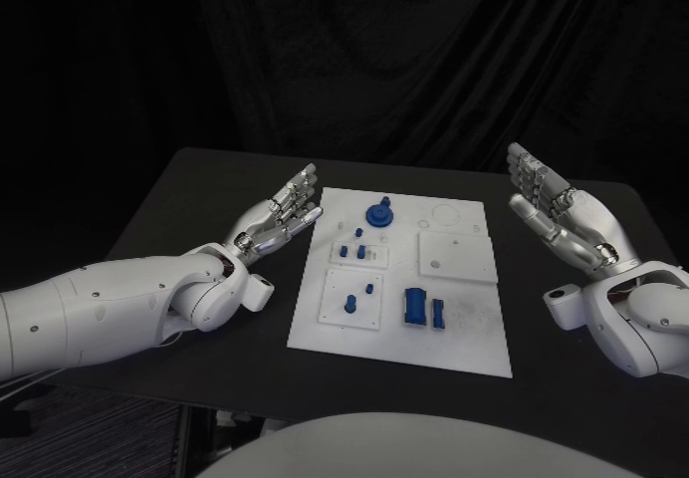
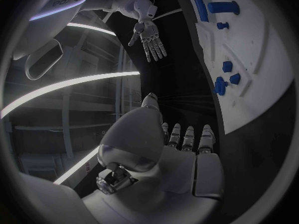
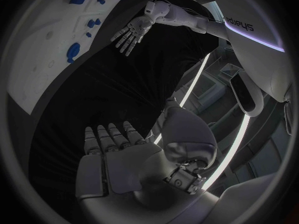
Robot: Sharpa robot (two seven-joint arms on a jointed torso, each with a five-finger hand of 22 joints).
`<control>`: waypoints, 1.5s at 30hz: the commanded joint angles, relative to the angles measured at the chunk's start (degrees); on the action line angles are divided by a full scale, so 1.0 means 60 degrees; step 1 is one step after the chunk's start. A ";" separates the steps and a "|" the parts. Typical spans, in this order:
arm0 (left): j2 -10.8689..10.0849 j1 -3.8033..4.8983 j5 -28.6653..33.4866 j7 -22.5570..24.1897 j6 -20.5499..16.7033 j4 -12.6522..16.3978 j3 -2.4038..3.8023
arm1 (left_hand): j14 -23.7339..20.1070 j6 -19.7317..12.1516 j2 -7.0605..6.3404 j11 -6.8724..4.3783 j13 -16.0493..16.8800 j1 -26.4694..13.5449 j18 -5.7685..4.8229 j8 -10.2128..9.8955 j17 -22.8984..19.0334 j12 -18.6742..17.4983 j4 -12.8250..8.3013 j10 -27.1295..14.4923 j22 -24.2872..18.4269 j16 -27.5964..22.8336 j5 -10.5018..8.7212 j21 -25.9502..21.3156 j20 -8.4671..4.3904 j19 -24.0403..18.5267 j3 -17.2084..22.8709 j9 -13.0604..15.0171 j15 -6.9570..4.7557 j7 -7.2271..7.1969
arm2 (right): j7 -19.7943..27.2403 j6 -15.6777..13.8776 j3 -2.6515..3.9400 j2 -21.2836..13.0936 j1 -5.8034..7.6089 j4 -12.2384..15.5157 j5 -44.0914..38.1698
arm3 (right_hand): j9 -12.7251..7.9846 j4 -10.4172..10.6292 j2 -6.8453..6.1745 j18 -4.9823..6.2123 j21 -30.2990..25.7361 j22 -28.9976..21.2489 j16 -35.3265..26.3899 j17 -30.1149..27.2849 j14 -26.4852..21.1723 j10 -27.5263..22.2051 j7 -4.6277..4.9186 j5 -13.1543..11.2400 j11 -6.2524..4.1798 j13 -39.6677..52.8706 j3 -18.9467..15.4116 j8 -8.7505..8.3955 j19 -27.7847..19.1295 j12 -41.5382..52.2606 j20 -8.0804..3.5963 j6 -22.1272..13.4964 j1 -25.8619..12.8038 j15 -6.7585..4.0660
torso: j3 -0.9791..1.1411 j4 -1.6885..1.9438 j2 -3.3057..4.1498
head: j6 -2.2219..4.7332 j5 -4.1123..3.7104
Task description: Assemble the parts on the task board
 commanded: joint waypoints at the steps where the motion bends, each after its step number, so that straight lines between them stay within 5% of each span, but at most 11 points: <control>1: 0.0056 -0.0013 0.0111 -0.0033 -0.0187 0.0037 0.0082 | -0.0003 -0.0524 -0.0610 0.0895 -0.0156 -0.4054 -0.0489 -0.0109 -0.0012 -0.0383 -0.0853 -0.0085 -0.0204 -0.0064 -0.1156 -0.0095 -0.0394 -0.0104 0.0872 -0.0086 0.0168 0.0739 | -0.0042 -0.0074 0.0075 0.0098 -0.0049 -0.0064 0.0163 | -0.0043 -0.0687 -0.0040 -0.0068 -0.0034 -0.0238 -0.0599 -0.0024 -0.0031 -0.0020 0.0042 -0.0077 -0.0961 -0.0163 0.0256 -0.0040 -0.0042 -0.1070 -0.0699 -0.0379 -0.2400 -0.0578 | 0.0007 -0.0015 -0.0034 | 0.0097 -0.0039; 2: 0.0085 -0.0020 0.0168 -0.0063 -0.0283 0.0049 0.0121 | -0.0003 -0.0524 -0.0660 0.0895 -0.0156 -0.4393 -0.0500 -0.0109 -0.0012 -0.0424 -0.0927 -0.0085 -0.0204 -0.0064 -0.1254 -0.0095 -0.0423 -0.0104 0.0946 -0.0086 0.0168 0.0792 | -0.0054 -0.0096 0.0114 0.0154 -0.0073 -0.0100 0.0258 | -0.0043 -0.0854 -0.0040 -0.0068 -0.0034 -0.0238 -0.0599 -0.0024 -0.0031 -0.0020 0.0042 -0.0077 -0.0961 -0.0163 0.0256 -0.0040 -0.0042 -0.1070 -0.0865 -0.0379 -0.2969 -0.1381 | 0.0012 -0.0024 -0.0051 | 0.0144 -0.0058; 3: 0.0121 -0.0028 0.0236 -0.0098 -0.0397 0.0063 0.0168 | -0.0003 -0.0524 -0.0709 0.0895 -0.0156 -0.4723 -0.0606 -0.0109 -0.0012 -0.0448 -0.0998 -0.0085 -0.0204 -0.0064 -0.1343 -0.0095 -0.0470 -0.0104 0.1016 -0.0086 0.0168 0.0845 | -0.0068 -0.0122 0.0161 0.0221 -0.0103 -0.0143 0.0373 | -0.0043 -0.1651 -0.0040 -0.0068 -0.0034 -0.0238 -0.0599 -0.0024 -0.0031 -0.0020 0.0042 -0.0077 -0.0961 -0.0163 0.0256 -0.0040 -0.0042 -0.1070 -0.1670 -0.0379 -0.3437 -0.1381 | 0.0018 -0.0034 -0.0071 | 0.0202 -0.0081; 6: 0.0269 -0.0063 0.0518 -0.0245 -0.0872 0.0122 0.0365 | -0.0003 -0.0524 -0.0839 0.0895 -0.0156 -0.5575 -0.0658 -0.0109 -0.0012 -0.1170 -0.1178 -0.0085 -0.0204 -0.0064 -0.1590 -0.0095 -0.0538 -0.0104 0.1197 -0.0086 0.0168 0.1001 | -0.0125 -0.0232 0.0355 0.0497 -0.0227 -0.0323 0.0848 | -0.0043 -0.1651 -0.0040 -0.0068 -0.0034 -0.0238 -0.0599 -0.0024 -0.0031 -0.0020 0.0042 -0.0077 -0.0961 -0.0163 0.0256 -0.0040 -0.0042 -0.1070 -0.1670 -0.0379 -0.4386 -0.1381 | 0.0043 -0.0076 -0.0155 | 0.0439 -0.0177; 7: 0.0329 -0.0077 0.0633 -0.0304 -0.1066 0.0146 0.0445 | -0.0003 -0.0524 -0.0870 0.0895 -0.0156 -0.5787 -0.0657 -0.0109 -0.0012 -0.1170 -0.1223 -0.0085 -0.0204 -0.0064 -0.1649 -0.0095 -0.1228 -0.0104 0.1242 -0.0086 0.0168 0.1040 | -0.0149 -0.0277 0.0434 0.0610 -0.0277 -0.0396 0.1042 | -0.0043 -0.1651 -0.0040 -0.0068 -0.0034 -0.0238 -0.0599 -0.0024 -0.0031 -0.0020 0.0042 -0.0077 -0.0961 -0.0163 0.0256 -0.0040 -0.0042 -0.1070 -0.1670 -0.0379 -0.4552 -0.1381 | 0.0053 -0.0094 -0.0189 | 0.0536 -0.0216; 17: 0.1145 -0.0270 0.2186 -0.1112 -0.3681 0.0472 0.1527 | -0.0003 -0.0524 -0.1194 0.0895 -0.0156 -0.7943 -0.0898 -0.0109 -0.0012 -0.1170 -0.1680 -0.0085 -0.0204 -0.0064 -0.2264 -0.0095 -0.1228 -0.0104 0.1700 -0.0086 0.0168 0.1422 | -0.0486 -0.0921 0.1569 0.2231 -0.1001 -0.1449 0.3825 | -0.0043 -0.1651 -0.0040 -0.0068 -0.0034 -0.0238 -0.0599 -0.0024 -0.0031 -0.0020 0.0042 -0.0077 -0.0961 -0.0163 0.0256 -0.0040 -0.0042 -0.1070 -0.1670 -0.0379 -0.5731 -0.1381 | 0.0193 -0.0333 -0.0663 | 0.1879 -0.0756; 18: 0.1209 -0.0285 0.2308 -0.1176 -0.3887 0.0498 0.1613 | -0.0003 -0.0524 -0.1862 0.0895 -0.0156 -0.8115 -0.1627 -0.0109 -0.0012 -0.1170 -0.1717 -0.0085 -0.0204 -0.0064 -0.2313 -0.0095 -0.1228 -0.0104 0.1737 -0.0086 0.0168 0.1446 | -0.0518 -0.0981 0.1677 0.2384 -0.1069 -0.1549 0.4088 | -0.0043 -0.1651 -0.0040 -0.0068 -0.0034 -0.0238 -0.0599 -0.0024 -0.0031 -0.0020 0.0042 -0.0077 -0.0961 -0.0163 0.0256 -0.0040 -0.0042 -0.1070 -0.1670 -0.0379 -0.5731 -0.1381 | 0.0205 -0.0353 -0.0703 | 0.1992 -0.0801; 23: 0.1458 -0.0344 0.2783 -0.1423 -0.4687 0.0597 0.1944 | -0.0003 -0.0524 -0.1862 0.0895 -0.0156 -0.8952 -0.1627 -0.0109 -0.0012 -0.1170 -0.1896 -0.0085 -0.0204 -0.0064 -0.2554 -0.0095 -0.1228 -0.0104 0.1916 -0.0086 0.0168 0.1588 | -0.0654 -0.1239 0.2132 0.3033 -0.1359 -0.1971 0.5202 | -0.0043 -0.1651 -0.0040 -0.0068 -0.0034 -0.0238 -0.0599 -0.0024 -0.0031 -0.0020 0.0042 -0.0077 -0.0961 -0.0163 0.0256 -0.0040 -0.0042 -0.1070 -0.1670 -0.0379 -0.5731 -0.1381 | 0.0252 -0.0433 -0.0861 | 0.2441 -0.0981; 24: 0.1484 -0.0350 0.2832 -0.1449 -0.4770 0.0607 0.1978 | -0.0003 -0.0524 -0.1862 0.0895 -0.0156 -0.9082 -0.1627 -0.0109 -0.0012 -0.1170 -0.1924 -0.0085 -0.0204 -0.0064 -0.2586 -0.0095 -0.1228 -0.0104 0.1943 -0.0086 0.0168 0.2266 | -0.0670 -0.1272 0.2188 0.3115 -0.1395 -0.2024 0.5342 | -0.0043 -0.1651 -0.0040 -0.0068 -0.0034 -0.0238 -0.0599 -0.0024 -0.0031 -0.0020 0.0042 -0.0077 -0.0961 -0.0163 0.0256 -0.0040 -0.0042 -0.1070 -0.1670 -0.0379 -0.5731 -0.1381 | 0.0257 -0.0442 -0.0879 | 0.2492 -0.1002; 25: 0.1504 -0.0354 0.2871 -0.1468 -0.4835 0.0616 0.2005 | -0.0003 -0.0524 -0.1862 0.0895 -0.0156 -0.9210 -0.1627 -0.0109 -0.0012 -0.1170 -0.2599 -0.0085 -0.0204 -0.0064 -0.2627 -0.0095 -0.1228 -0.0104 0.1967 -0.0086 0.0168 0.2266 | -0.0685 -0.1300 0.2238 0.3185 -0.1427 -0.2069 0.5463 | -0.0043 -0.1651 -0.0040 -0.0068 -0.0034 -0.0238 -0.0599 -0.0024 -0.0031 -0.0020 0.0042 -0.0077 -0.0961 -0.0163 0.0256 -0.0040 -0.0042 -0.1070 -0.1670 -0.0379 -0.5731 -0.1381 | 0.0262 -0.0449 -0.0893 | 0.2533 -0.1018; 45: 0.1530 -0.0361 0.2920 -0.1494 -0.4917 0.0626 0.2039 | -0.0003 -0.0524 -0.1862 0.0895 -0.0156 -1.0985 -0.1627 -0.0109 -0.0012 -0.1170 -0.2599 -0.0085 -0.0204 -0.0064 -0.3519 -0.0095 -0.1228 -0.0104 0.2661 -0.0086 0.0168 0.2266 | -0.0726 -0.1378 0.2376 0.3382 -0.1515 -0.2197 0.5801 | -0.0043 -0.1651 -0.0040 -0.0068 -0.0034 -0.0238 -0.0599 -0.0024 -0.0031 -0.0020 0.0042 -0.0077 -0.0961 -0.0163 0.0256 -0.0040 -0.0042 -0.1070 -0.1670 -0.0379 -0.5731 -0.1381 | 0.0269 -0.0462 -0.0919 | 0.2605 -0.1047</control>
